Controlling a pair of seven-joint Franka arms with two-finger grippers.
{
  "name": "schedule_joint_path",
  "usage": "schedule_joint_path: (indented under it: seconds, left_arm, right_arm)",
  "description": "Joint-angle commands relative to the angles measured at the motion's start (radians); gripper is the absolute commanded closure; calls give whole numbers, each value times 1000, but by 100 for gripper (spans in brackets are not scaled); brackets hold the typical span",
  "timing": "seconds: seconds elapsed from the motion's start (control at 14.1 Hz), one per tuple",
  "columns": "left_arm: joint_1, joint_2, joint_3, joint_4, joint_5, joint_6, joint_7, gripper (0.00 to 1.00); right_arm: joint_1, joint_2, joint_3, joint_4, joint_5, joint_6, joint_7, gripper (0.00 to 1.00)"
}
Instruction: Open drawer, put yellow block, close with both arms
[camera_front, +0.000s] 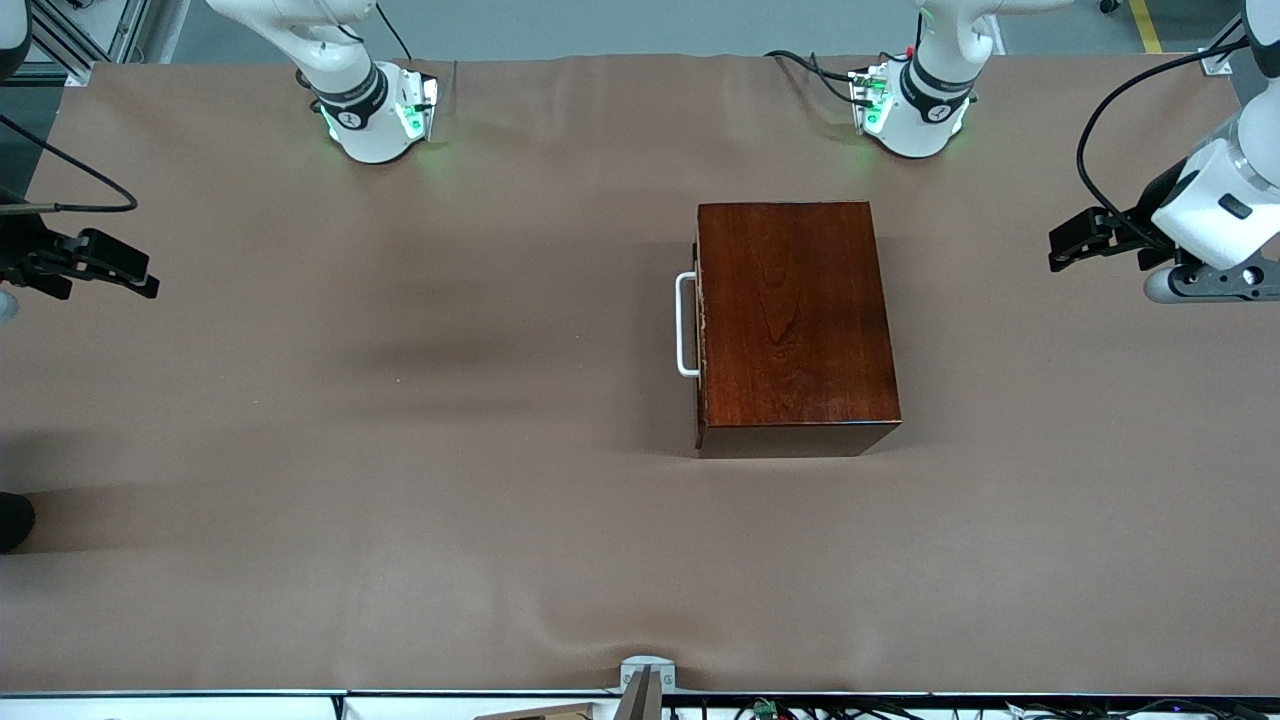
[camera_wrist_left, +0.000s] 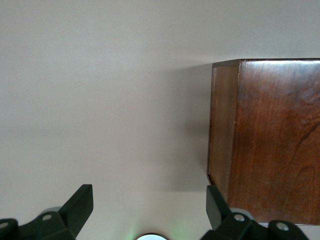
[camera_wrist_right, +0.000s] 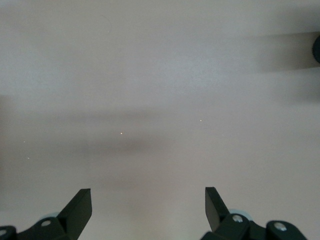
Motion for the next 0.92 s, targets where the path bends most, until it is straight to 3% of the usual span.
schedule_joint_path:
  seconds: [0.0, 0.85]
  left_arm:
    - [7, -14, -4, -2, -10, -12, 11, 0]
    - [7, -6, -19, 3, -9, -12, 10, 0]
  right_arm:
    - [-4, -20, 3, -11, 0, -2, 0, 0]
    - [-2, -20, 5, -11, -2, 3, 1, 0]
